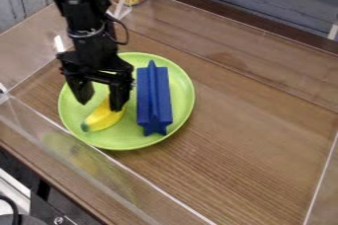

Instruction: Remove the banana from inside the green plate and put it on the table

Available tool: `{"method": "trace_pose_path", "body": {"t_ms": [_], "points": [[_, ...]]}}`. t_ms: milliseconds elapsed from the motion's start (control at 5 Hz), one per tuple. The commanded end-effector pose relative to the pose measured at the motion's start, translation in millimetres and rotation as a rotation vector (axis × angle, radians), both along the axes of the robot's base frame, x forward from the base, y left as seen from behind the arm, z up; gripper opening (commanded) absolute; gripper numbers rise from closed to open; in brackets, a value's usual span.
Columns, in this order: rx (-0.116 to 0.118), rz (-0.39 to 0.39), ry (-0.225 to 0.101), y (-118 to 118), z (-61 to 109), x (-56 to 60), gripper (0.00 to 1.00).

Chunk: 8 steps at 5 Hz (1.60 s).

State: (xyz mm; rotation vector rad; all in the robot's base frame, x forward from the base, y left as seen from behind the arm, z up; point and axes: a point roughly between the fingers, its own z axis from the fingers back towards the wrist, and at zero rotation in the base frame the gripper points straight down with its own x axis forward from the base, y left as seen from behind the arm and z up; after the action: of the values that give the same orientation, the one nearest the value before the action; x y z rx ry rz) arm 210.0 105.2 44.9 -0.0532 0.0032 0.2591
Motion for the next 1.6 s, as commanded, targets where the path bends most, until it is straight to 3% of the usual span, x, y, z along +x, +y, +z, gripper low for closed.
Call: {"method": "trace_pose_path", "body": {"t_ms": [0, 200, 400, 800, 1200, 1400], "points": [[0.019, -0.015, -0.048, -1.8, 1.5, 8.4, 1.0], [0.016, -0.028, -0.046, -9.2, -9.0, 9.9, 1.0], [0.011, -0.117, -0.047, -10.1, -18.1, 13.5, 0.0], [0.009, -0.305, -0.045, -14.5, -18.5, 20.1, 0.0], [0.013, -0.283, -0.041, -19.0, -4.5, 17.7, 0.0], [0.016, -0.233, -0.039, -15.1, 1.6, 18.4, 0.0]]}}
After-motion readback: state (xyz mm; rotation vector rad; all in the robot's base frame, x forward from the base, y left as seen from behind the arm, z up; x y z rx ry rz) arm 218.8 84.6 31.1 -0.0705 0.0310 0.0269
